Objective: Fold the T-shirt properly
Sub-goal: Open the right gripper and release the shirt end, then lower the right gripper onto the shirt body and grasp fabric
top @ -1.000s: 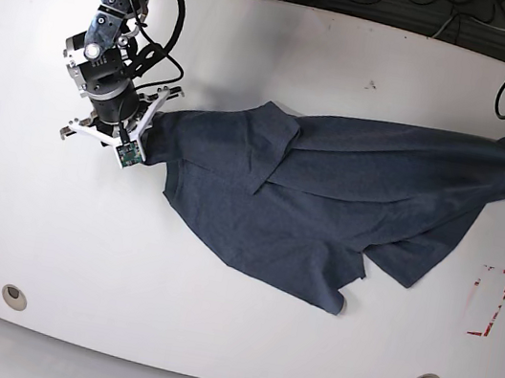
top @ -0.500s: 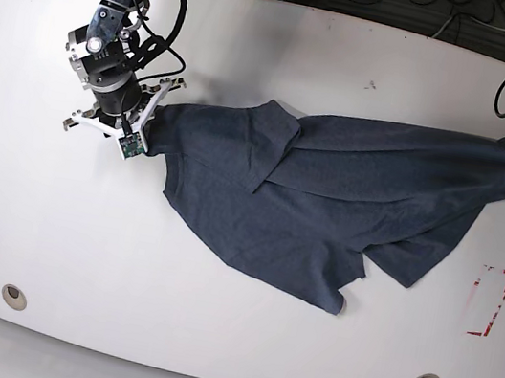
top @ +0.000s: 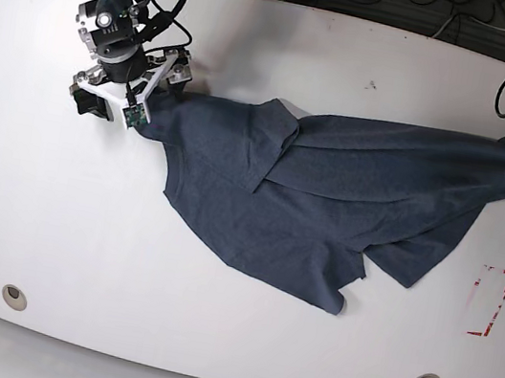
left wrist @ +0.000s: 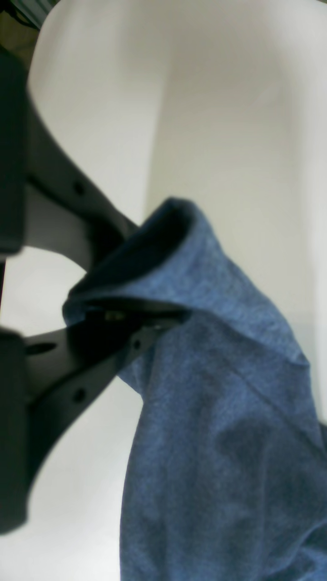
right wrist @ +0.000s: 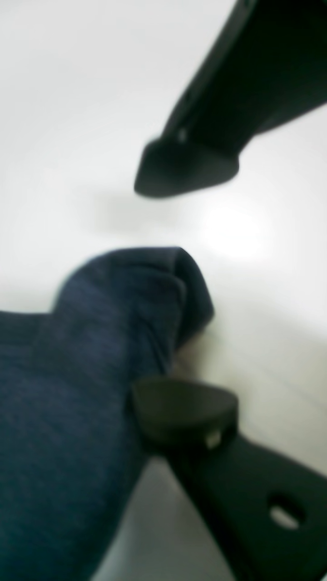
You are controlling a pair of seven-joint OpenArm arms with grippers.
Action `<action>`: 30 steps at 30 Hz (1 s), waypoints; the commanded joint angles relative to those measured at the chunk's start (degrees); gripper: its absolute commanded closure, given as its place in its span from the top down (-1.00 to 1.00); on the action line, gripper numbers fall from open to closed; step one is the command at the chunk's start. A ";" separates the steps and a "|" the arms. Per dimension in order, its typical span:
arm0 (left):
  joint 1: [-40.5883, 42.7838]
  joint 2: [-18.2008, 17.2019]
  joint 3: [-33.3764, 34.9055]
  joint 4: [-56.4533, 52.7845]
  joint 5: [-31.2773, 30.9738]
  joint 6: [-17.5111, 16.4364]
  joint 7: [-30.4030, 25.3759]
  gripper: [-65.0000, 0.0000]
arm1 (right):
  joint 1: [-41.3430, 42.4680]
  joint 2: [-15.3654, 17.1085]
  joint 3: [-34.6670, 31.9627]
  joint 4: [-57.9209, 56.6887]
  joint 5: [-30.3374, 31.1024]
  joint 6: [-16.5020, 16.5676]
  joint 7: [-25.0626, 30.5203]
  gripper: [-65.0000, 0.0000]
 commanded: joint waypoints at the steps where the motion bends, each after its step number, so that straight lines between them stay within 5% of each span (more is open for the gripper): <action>1: -0.27 -1.49 -0.29 0.90 -0.45 -0.24 -0.95 -1.00 | 1.04 -1.81 0.23 2.36 1.75 0.28 1.46 0.96; 13: -0.27 -1.49 -0.11 0.90 -0.45 -0.24 -0.95 -1.00 | 15.63 -3.13 -1.61 -5.47 2.46 0.01 1.37 0.78; 24: -0.45 -1.49 -0.11 0.90 -0.45 -0.24 -0.95 -1.00 | 33.13 -3.30 -5.13 -28.77 2.37 0.10 1.89 0.78; 30: -0.54 -1.49 -0.11 0.99 -0.45 -0.24 -0.95 -1.00 | 41.39 -1.54 -5.22 -44.06 2.02 0.01 7.79 0.78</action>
